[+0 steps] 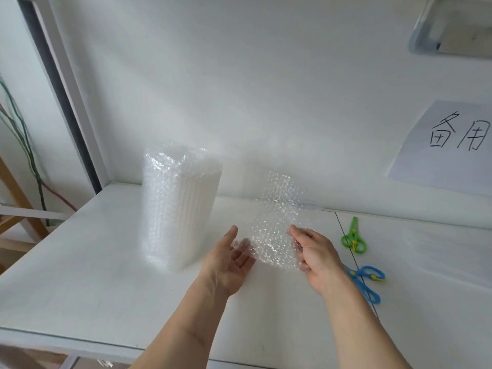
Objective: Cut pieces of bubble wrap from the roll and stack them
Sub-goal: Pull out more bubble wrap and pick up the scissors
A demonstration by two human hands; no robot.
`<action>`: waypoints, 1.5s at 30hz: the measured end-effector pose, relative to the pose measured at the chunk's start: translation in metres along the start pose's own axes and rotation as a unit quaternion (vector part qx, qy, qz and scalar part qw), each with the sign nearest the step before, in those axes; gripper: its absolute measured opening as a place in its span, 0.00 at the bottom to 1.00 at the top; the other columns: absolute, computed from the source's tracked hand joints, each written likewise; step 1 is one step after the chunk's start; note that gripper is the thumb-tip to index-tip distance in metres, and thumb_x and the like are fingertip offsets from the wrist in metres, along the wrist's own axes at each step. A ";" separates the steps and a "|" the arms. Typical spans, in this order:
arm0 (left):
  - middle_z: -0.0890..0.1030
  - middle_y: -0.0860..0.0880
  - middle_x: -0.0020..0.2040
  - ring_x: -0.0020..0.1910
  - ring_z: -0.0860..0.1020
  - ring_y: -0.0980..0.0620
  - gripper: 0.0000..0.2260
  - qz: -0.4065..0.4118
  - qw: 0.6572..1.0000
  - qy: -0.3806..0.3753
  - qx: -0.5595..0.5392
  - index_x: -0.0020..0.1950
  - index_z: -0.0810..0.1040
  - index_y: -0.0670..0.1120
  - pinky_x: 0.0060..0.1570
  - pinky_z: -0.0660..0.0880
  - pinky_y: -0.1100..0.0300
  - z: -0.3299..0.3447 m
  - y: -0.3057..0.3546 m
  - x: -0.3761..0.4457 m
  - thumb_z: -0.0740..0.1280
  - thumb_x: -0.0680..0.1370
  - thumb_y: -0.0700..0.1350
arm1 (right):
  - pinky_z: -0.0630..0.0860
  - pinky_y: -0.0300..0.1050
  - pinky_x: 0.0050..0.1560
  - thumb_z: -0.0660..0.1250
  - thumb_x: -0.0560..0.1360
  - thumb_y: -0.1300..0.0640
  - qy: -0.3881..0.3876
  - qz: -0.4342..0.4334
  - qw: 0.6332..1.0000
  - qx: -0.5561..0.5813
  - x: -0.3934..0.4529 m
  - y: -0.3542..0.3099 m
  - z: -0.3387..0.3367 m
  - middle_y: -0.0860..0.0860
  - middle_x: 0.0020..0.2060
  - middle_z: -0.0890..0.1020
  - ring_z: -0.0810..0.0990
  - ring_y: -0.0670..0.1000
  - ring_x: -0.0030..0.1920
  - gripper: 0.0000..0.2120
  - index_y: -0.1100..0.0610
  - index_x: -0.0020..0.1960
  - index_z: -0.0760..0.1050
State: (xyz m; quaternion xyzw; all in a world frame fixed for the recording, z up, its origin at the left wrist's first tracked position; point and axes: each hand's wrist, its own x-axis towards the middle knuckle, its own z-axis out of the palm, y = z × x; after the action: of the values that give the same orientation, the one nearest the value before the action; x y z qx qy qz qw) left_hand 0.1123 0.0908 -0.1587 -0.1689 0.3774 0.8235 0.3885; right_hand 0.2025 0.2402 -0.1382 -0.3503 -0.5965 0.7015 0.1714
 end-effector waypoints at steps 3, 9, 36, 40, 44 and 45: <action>0.80 0.46 0.35 0.32 0.81 0.49 0.04 0.000 1.000 -0.020 0.003 0.49 0.76 0.42 0.36 0.82 0.57 0.001 -0.004 0.008 0.70 0.76 0.40 | 0.63 0.38 0.29 0.68 0.77 0.46 0.030 0.018 0.998 0.044 -0.006 0.006 -0.001 0.48 0.32 0.76 0.69 0.45 0.27 0.14 0.57 0.50 0.80; 0.82 0.46 0.39 0.34 0.82 0.50 0.01 0.051 0.999 -0.019 -0.009 0.48 0.77 0.44 0.42 0.79 0.57 0.004 -0.015 0.014 0.67 0.78 0.38 | 0.76 0.48 0.58 0.67 0.64 0.32 -0.020 -0.046 0.986 0.161 -0.042 0.043 0.036 0.48 0.60 0.80 0.79 0.46 0.59 0.36 0.50 0.66 0.71; 0.79 0.48 0.47 0.45 0.80 0.51 0.07 0.074 0.995 0.004 -0.072 0.48 0.77 0.41 0.45 0.77 0.57 -0.013 0.047 0.047 0.70 0.76 0.44 | 0.76 0.53 0.60 0.59 0.76 0.63 0.076 -0.069 0.960 0.260 -0.031 0.043 0.027 0.55 0.50 0.86 0.85 0.55 0.51 0.08 0.63 0.39 0.72; 0.75 0.49 0.40 0.41 0.79 0.51 0.08 0.074 0.995 0.025 -0.069 0.42 0.74 0.42 0.43 0.77 0.57 -0.011 0.049 0.049 0.72 0.75 0.43 | 0.77 0.50 0.55 0.59 0.79 0.58 0.092 -0.062 0.942 0.316 -0.030 0.039 0.024 0.57 0.53 0.85 0.85 0.56 0.51 0.10 0.60 0.50 0.78; 0.75 0.48 0.38 0.43 0.81 0.50 0.05 0.087 0.993 0.006 -0.079 0.46 0.75 0.41 0.49 0.78 0.55 -0.007 0.041 0.047 0.70 0.77 0.39 | 0.78 0.49 0.54 0.64 0.78 0.46 0.087 -0.101 0.972 0.193 -0.031 0.043 0.038 0.53 0.54 0.84 0.85 0.53 0.52 0.13 0.54 0.56 0.75; 0.76 0.48 0.39 0.44 0.81 0.49 0.04 0.093 0.993 -0.001 -0.079 0.47 0.75 0.42 0.49 0.78 0.55 -0.007 0.038 0.046 0.70 0.77 0.39 | 0.78 0.46 0.52 0.66 0.76 0.43 0.072 -0.110 0.982 0.135 -0.030 0.045 0.043 0.52 0.55 0.83 0.84 0.51 0.52 0.18 0.54 0.58 0.74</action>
State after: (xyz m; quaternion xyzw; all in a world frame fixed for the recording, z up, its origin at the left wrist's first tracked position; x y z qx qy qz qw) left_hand 0.0532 0.0933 -0.1712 -0.1620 0.3252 0.8834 0.2959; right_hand 0.2011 0.1797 -0.1704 -0.3054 -0.5170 0.7258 0.3357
